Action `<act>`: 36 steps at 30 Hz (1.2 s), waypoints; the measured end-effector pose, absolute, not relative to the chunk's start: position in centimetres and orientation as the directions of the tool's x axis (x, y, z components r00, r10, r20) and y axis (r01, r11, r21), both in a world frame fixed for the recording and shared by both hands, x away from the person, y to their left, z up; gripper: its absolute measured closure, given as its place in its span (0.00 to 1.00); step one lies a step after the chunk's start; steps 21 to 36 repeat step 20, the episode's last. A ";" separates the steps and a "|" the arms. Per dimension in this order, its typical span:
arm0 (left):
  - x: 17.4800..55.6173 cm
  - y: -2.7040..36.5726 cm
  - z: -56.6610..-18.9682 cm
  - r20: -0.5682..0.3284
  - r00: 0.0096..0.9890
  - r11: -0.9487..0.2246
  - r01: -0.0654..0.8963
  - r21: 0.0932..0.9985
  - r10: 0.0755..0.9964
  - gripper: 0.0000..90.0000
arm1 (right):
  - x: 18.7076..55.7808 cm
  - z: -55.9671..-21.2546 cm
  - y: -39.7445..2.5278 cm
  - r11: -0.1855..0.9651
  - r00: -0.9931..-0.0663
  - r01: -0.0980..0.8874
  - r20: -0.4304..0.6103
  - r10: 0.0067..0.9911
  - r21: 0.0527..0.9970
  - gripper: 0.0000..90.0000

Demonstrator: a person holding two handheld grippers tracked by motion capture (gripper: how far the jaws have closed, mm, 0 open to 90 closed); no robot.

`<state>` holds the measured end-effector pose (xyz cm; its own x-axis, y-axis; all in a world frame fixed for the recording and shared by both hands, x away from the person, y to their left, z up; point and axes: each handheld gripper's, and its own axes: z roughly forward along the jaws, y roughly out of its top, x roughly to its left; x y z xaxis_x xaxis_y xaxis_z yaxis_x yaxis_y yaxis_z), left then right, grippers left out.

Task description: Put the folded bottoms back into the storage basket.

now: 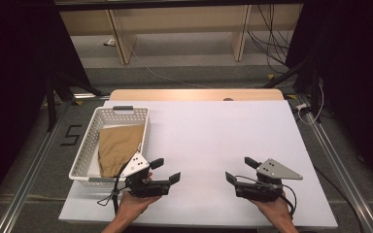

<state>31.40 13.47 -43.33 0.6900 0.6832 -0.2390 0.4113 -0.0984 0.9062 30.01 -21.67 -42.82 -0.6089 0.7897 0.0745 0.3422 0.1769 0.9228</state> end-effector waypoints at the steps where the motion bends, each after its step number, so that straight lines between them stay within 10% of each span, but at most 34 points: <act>1: 31.4 13.5 -43.3 -0.239 0.690 -0.096 0.410 0.907 0.683 0.21 | 30.1 -42.8 -21.7 0.178 -0.609 0.342 0.074 0.790 0.923 0.20; 36: 31.2 13.5 -43.2 -0.237 0.687 -0.076 0.393 0.916 0.687 0.20 | 30.1 -42.8 -21.7 0.175 -0.610 0.341 0.076 0.789 0.924 0.20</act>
